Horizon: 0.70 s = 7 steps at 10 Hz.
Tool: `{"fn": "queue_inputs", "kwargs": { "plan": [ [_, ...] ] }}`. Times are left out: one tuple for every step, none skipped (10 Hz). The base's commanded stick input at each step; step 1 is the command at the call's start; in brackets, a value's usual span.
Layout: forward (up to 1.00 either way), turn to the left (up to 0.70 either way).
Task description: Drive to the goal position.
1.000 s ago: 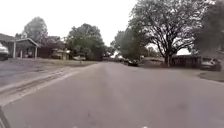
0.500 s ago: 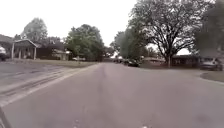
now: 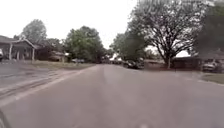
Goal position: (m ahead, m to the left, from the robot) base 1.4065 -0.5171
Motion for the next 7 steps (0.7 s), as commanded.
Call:
{"fn": "queue_inputs", "kwargs": {
  "plan": [
    [0.70,0.00],
    [0.70,0.00],
    [0.70,0.03],
    [0.70,0.32],
    [0.70,0.33],
    [0.70,0.30],
    [0.70,0.28]
  ]
}}
